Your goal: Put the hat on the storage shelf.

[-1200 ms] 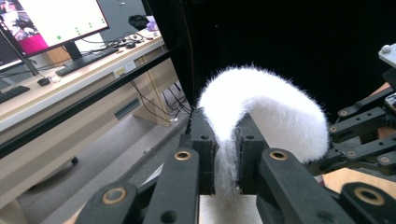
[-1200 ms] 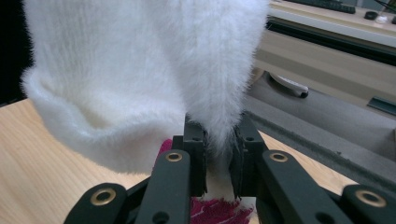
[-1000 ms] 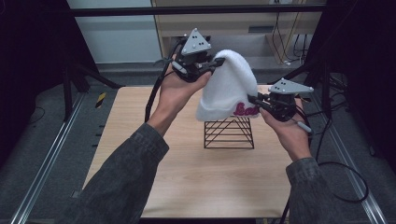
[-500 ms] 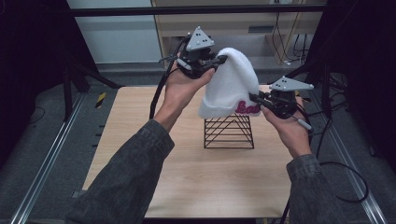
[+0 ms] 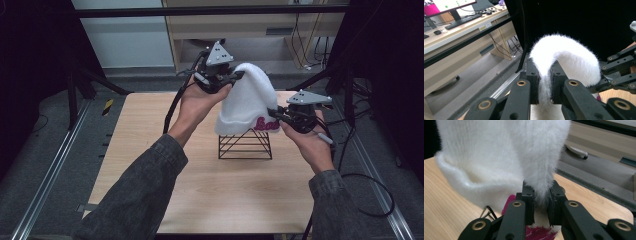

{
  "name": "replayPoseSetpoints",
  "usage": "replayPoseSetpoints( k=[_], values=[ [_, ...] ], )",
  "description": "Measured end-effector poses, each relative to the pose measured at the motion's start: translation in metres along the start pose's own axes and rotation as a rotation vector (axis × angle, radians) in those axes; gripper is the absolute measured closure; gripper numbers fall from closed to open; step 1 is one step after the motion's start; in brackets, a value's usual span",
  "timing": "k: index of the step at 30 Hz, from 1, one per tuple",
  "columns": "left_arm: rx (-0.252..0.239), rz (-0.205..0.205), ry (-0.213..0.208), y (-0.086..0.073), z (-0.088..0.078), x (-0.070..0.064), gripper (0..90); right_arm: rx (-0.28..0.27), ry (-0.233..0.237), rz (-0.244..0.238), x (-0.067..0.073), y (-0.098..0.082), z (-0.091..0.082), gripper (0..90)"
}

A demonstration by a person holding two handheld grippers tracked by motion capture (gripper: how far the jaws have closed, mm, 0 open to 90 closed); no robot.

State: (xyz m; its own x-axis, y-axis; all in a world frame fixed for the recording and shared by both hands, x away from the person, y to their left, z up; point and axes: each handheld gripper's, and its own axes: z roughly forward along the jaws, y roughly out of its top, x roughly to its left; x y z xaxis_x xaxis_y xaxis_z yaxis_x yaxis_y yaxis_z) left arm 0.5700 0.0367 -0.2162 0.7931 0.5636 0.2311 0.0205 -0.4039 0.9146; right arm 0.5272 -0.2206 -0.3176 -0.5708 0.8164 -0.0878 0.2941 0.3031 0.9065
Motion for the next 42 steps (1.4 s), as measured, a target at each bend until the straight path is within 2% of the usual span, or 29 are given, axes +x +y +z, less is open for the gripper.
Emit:
replayPoseSetpoints(
  k=[6, 9, 11, 20, 28, 37, 41, 42],
  values=[
    [0.019, 0.01, -0.005, -0.004, 0.005, -0.004, 80.8, 0.02, 0.001, 0.012, -0.002, -0.008, 0.002, 78.2],
    [0.027, 0.005, -0.022, -0.008, 0.007, -0.007, 80.7, 0.033, -0.002, 0.008, -0.003, -0.012, 0.002, 77.9],
    [0.04, 0.02, -0.025, -0.01, 0.01, -0.01, 80.7, 0.051, -0.001, 0.009, -0.003, -0.017, 0.003, 78.4],
    [0.059, 0.036, -0.035, -0.011, 0.013, -0.017, 80.6, 0.053, 0.004, 0.03, -0.003, -0.028, 0.001, 78.0],
    [0.084, 0.045, -0.045, -0.017, 0.019, -0.025, 80.5, 0.073, -0.004, 0.028, -0.004, -0.037, 0.002, 77.6],
    [0.105, 0.035, -0.053, -0.028, 0.022, -0.027, 80.5, 0.101, 0.004, 0.037, -0.002, -0.045, 0.006, 77.5],
    [0.106, 0.002, -0.059, -0.037, 0.023, -0.028, 80.5, 0.117, 0.006, 0.035, -0.001, -0.049, 0.01, 77.1],
    [0.107, 0.006, -0.06, -0.038, 0.023, -0.029, 80.5, 0.123, 0.006, 0.032, 0.0, -0.049, 0.011, 77.4]
  ],
)
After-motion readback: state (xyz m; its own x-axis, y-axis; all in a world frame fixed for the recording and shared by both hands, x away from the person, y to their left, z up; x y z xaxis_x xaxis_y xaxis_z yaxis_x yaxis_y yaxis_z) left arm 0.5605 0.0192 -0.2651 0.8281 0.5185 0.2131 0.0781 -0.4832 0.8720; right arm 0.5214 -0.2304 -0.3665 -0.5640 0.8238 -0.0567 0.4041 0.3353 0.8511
